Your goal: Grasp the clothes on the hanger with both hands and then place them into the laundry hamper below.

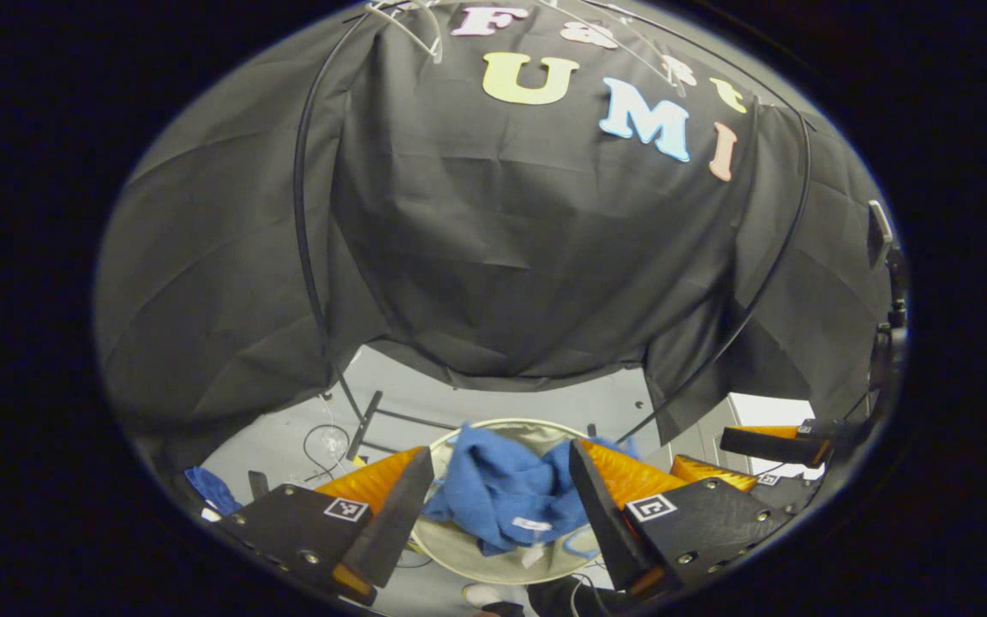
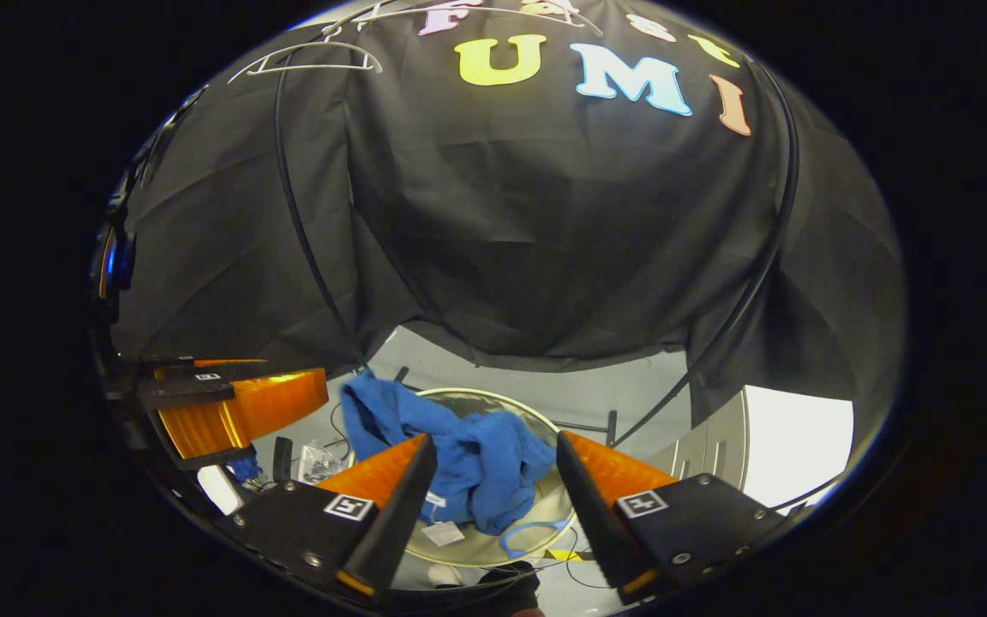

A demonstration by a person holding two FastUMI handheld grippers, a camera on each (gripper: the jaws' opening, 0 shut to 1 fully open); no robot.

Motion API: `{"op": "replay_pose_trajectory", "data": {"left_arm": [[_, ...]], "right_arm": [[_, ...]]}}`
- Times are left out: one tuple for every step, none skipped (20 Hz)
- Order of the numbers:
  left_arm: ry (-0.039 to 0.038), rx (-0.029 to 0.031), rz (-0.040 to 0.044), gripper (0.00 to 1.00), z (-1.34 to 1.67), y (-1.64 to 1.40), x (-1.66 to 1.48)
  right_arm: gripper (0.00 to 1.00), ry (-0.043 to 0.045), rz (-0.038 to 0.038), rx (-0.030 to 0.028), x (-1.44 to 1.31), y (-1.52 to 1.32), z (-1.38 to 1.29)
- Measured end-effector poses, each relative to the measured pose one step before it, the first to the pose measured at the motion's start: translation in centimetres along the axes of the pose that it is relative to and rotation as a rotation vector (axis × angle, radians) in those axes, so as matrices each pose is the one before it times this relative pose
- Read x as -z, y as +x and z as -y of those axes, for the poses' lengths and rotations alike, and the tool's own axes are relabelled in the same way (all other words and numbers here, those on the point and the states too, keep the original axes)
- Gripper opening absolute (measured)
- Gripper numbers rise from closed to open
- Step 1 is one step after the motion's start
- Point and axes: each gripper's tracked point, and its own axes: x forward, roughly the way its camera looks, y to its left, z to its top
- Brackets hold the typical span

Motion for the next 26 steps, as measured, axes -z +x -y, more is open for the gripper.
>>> {"op": "replay_pose_trajectory", "data": {"left_arm": [[0.00745, 0.00094, 0.00989, 0.93, 0.014, -0.324, -0.326], [0.01087, 0.00414, 0.01544, 0.96, 0.235, -0.592, -0.563], [0.01252, 0.00587, 0.01681, 0.93, 0.188, -0.435, -0.796], [0.01818, 0.01309, 0.02539, 0.96, 0.354, -0.689, -1.235], [0.01771, 0.00935, 0.02528, 0.96, 0.372, -0.684, -1.264], [0.02217, 0.00646, 0.03516, 0.89, 0.289, -1.028, -1.689], [0.02224, 0.00732, 0.04131, 0.91, 0.154, -0.912, -1.908], [0.01898, 0.00451, 0.0431, 0.93, -0.025, -0.788, -2.182], [0.01591, 0.00136, 0.04288, 0.95, 0.186, -1.014, -1.934], [0.01346, -0.00444, 0.04251, 0.96, -0.199, -1.039, -2.373], [0.01234, -0.00801, 0.0388, 0.89, -0.227, -0.687, -2.249], [0.01245, -0.00881, 0.04025, 0.9, -0.08, -0.551, -2.12], [0.0117, -0.00951, 0.03893, 0.92, -0.054, -0.598, -2.252], [0.00711, -0.0062, 0.03692, 0.93, -0.112, -0.669, -1.843], [-0.00443, -0.00103, 0.03406, 0.95, -0.017, -0.409, -1.863], [-0.01082, 0.00068, 0.03197, 0.96, 0.117, -0.674, -1.458], [-0.0107, -0.00378, 0.0344, 0.96, -0.168, -0.554, -1.276], [-0.00883, -0.00864, 0.03151, 0.96, -0.121, -0.744, -1.475], [-0.0077, -0.00939, 0.03016, 0.96, -0.077, -0.6, -0.969], [-0.00612, -0.00871, 0.02669, 0.96, 0.254, -0.804, -1.345], [-0.00287, -0.00811, 0.02283, 0.96, 0.177, -0.802, -1.341], [-0.00222, -0.00723, 0.02325, 0.96, 0.274, -0.435, -0.833], [-0.00426, -0.00709, 0.01858, 0.96, 0.259, -0.55, -0.746], [-0.00224, -0.01028, 0.01939, 0.96, 0.21, -0.745, -1.06], [-0.00255, -0.00794, 0.01432, 0.96, 0.321, -0.837, -0.992], [0.00239, -0.00423, 0.01446, 0.96, 0.436, -0.937, -0.74]], "right_arm": [[0.94, -0.00417, 0.01295, -0.0019, -0.588, -0.2, -0.231], [0.95, -0.00509, 0.01871, -0.00215, -0.716, -0.648, -0.212], [0.94, -0.00138, 0.02476, -0.00109, -0.975, -0.521, -0.167], [0.95, 0.00136, 0.02422, 0.00206, -0.751, -0.499, -0.057], [0.95, 0.00495, 0.02695, 0.00222, -1.164, -0.598, 0.009], [0.94, 0.00565, 0.03293, 0.00368, -1.419, -0.683, 0.037], [0.94, 0.00532, 0.0362, 0.00725, -1.448, -0.841, -0.066], [0.95, 0.00439, 0.03823, 0.00791, -1.572, -0.844, 0.067], [0.94, 0.00594, 0.0386, 0.01063, -1.68, -0.693, 0.075], [0.94, 0.0068, 0.0377, 0.00997, -1.396, -0.682, 0.23], [0.94, 0.00825, 0.04035, 0.00996, -1.54, -0.499, 0.785], [0.94, 0.00857, 0.04067, 0.00867, -1.623, -0.663, 0.243], [0.94, 0.01201, 0.0395, 0.00818, -1.711, -0.614, 0.369], [0.92, 0.01026, 0.03705, 0.00683, -1.689, -0.645, 0.4], [0.92, 0.00553, 0.03411, 0.00956, -1.256, -0.674, 0.505], [0.92, 0.00253, 0.03559, 0.0025, -1.417, -0.628, 0.237], [0.94, 0.00196, 0.03386, 0.00036, -1.633, -0.488, 0.252], [0.94, 0.00055, 0.03163, 0.0026, -1.388, -0.617, 0.498], [0.94, -0.0002, 0.03161, 0.00555, -1.489, -0.69, 0.606], [0.94, -0.00039, 0.02951, 0.00197, -1.194, -0.778, 0.53], [0.94, -0.00258, 0.02635, 0.00033, -1.361, -0.729, 0.524], [0.92, -0.00542, 0.02313, -0.00007, -1.104, -0.861, 0.449], [0.92, -0.00545, 0.02032, 0.00106, -1.051, -0.963, 0.622], [0.92, -0.00538, 0.02081, 0.0007, -0.92, -0.975, 0.582], [0.92, -0.00318, 0.01879, 0.00145, -0.914, -0.974, 0.699], [0.92, -0.00531, 0.01665, 0.00147, -0.825, -0.782, 0.645]]}}
